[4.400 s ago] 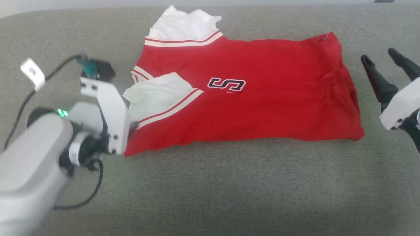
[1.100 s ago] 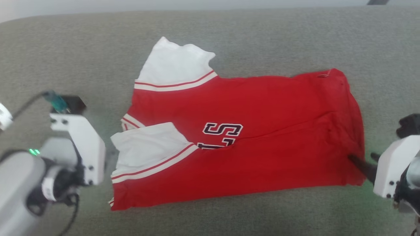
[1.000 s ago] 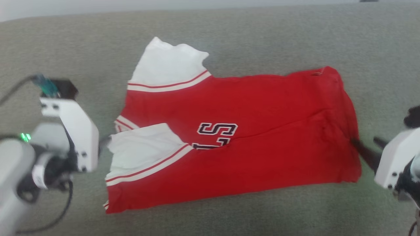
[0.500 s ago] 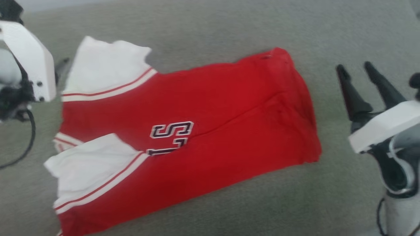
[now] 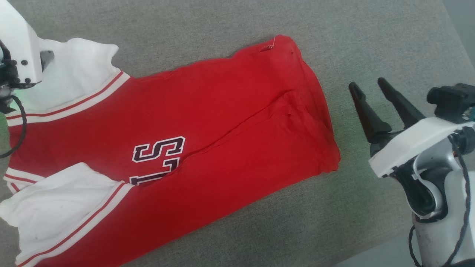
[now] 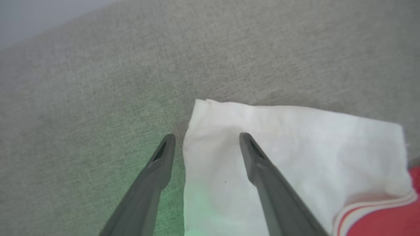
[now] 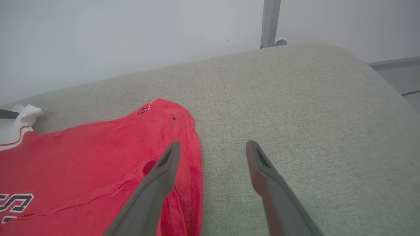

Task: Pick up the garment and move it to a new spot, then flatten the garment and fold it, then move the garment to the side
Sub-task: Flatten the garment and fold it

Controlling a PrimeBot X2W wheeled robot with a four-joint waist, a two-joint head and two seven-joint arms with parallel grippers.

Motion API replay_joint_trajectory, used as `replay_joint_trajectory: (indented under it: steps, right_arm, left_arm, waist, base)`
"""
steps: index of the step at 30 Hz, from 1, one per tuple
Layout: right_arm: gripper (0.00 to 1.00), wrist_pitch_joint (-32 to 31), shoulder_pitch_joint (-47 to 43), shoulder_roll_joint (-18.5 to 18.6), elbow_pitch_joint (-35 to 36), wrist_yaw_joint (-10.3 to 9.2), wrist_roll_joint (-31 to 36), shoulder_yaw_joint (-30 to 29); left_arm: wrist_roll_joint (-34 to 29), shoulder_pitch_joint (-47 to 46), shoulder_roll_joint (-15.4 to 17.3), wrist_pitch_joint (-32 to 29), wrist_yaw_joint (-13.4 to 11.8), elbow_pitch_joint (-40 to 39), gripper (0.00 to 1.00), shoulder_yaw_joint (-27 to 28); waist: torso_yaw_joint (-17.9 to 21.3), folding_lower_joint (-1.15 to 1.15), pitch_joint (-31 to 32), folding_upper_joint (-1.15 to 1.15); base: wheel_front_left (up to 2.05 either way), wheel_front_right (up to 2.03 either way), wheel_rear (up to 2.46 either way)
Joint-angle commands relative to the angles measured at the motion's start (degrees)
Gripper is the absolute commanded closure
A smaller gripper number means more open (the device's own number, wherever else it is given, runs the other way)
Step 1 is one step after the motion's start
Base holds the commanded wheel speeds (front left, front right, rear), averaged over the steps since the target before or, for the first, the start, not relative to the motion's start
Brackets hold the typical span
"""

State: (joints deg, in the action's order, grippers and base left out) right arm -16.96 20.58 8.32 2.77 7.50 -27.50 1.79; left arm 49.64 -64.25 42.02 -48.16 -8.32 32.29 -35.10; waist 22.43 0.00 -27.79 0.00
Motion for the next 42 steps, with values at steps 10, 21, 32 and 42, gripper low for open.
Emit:
replay_joint_trajectory:
  steps: [10, 21, 32, 42]
  right_arm:
    - [0.0, -5.8, 6.4, 3.19, -4.08, -0.03, -2.57, 3.07]
    - [0.0, -20.5, 20.99, 7.68, -19.44, -0.02, -4.46, 8.81]
    - [1.0, -33.92, 29.44, 11.41, -29.13, -0.02, -8.68, 20.15]
    - [1.0, -30.93, 30.62, 17.5, -27.5, -0.07, -12.23, 21.66]
  left_arm:
    - [0.69, -2.48, -5.89, -2.55, 1.25, 7.59, 1.0, -2.21]
    - [-0.99, -8.65, -13.22, 1.51, 5.04, 13.93, 1.0, -4.41]
    - [-1.08, -11.86, -17.48, 6.36, 8.12, 19.8, 1.0, -4.72]
    - [0.17, -14.69, -20.46, 11.17, 11.41, 23.23, 1.0, -3.99]
  waist:
    - [-3.32, 0.0, -1.44, 0.0]
    - [-9.25, 0.0, -2.89, 0.0]
    - [-11.74, 0.0, -3.19, 0.0]
    - [-14.6, 0.0, -0.27, 0.0]
  base:
    - [0.0, 0.0, 0.0]
    - [0.0, 0.0, 0.0]
    - [0.0, 0.0, 0.0]
    - [0.0, 0.0, 0.0]
